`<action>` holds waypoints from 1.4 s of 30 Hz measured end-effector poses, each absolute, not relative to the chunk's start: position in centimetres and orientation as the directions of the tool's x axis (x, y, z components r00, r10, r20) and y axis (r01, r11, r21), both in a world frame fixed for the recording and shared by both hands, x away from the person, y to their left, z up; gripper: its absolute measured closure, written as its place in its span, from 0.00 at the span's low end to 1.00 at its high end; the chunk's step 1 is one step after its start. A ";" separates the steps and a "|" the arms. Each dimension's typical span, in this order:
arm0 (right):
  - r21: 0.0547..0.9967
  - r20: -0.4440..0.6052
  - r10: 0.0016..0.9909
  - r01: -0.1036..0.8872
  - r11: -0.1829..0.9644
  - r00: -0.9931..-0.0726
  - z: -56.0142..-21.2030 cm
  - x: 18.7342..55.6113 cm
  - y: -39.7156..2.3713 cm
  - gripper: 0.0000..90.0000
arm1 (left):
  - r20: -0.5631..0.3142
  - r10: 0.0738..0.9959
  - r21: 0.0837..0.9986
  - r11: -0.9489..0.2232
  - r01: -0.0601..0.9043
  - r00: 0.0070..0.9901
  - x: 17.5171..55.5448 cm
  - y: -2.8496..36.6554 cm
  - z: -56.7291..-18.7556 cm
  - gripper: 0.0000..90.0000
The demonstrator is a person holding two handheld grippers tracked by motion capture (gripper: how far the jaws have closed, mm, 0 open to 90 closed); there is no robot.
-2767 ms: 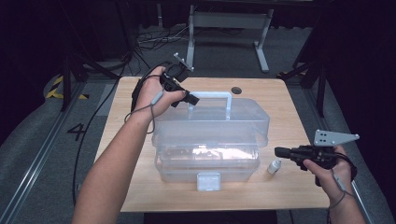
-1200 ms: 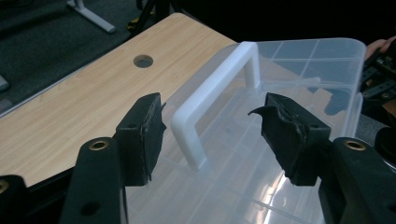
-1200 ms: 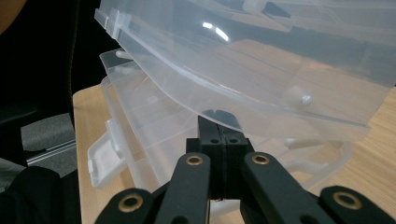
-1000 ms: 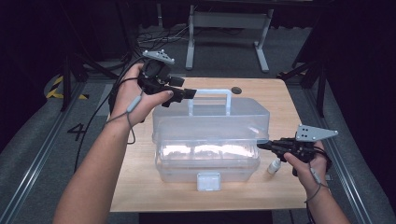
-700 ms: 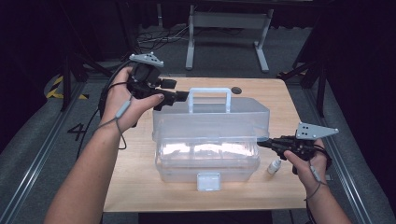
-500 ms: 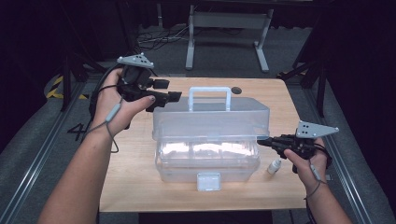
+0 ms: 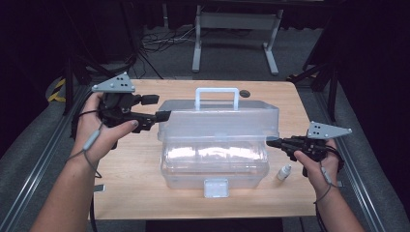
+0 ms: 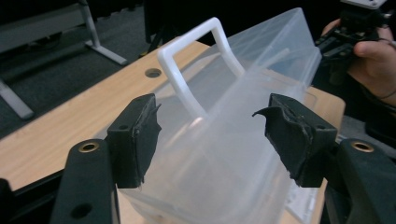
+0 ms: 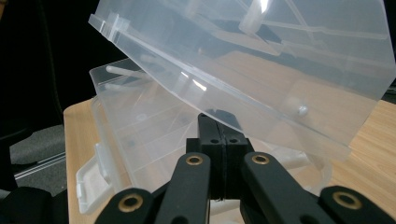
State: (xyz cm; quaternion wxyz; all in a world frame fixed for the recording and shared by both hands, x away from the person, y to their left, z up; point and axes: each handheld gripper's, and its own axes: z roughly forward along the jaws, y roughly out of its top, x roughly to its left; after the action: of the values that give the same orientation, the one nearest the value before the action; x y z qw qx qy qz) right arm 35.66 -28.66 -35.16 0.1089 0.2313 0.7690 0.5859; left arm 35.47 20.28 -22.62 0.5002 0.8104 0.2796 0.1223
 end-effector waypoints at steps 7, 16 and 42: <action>0.951 0.106 0.493 0.233 0.204 -0.864 -34.9 35.8 -28.6 1.00 | -0.077 0.596 0.903 -0.298 0.309 0.799 34.2 21.2 -24.8 0.40; 0.949 0.097 0.501 0.231 0.213 -0.860 -34.7 36.0 -28.5 1.00 | -0.106 0.597 0.928 -0.229 0.295 0.796 32.2 22.3 -27.2 0.40; 0.959 0.091 0.508 0.213 0.187 -0.856 -34.0 37.1 -28.3 1.00 | -0.093 0.682 0.907 -0.243 0.344 0.726 32.3 24.3 -33.1 0.41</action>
State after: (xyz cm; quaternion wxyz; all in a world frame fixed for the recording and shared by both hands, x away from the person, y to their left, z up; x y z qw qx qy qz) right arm 37.12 -28.30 -33.98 0.1249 0.2372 0.7601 0.5919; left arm 32.30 24.28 -33.09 0.5177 0.7713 0.3325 0.1630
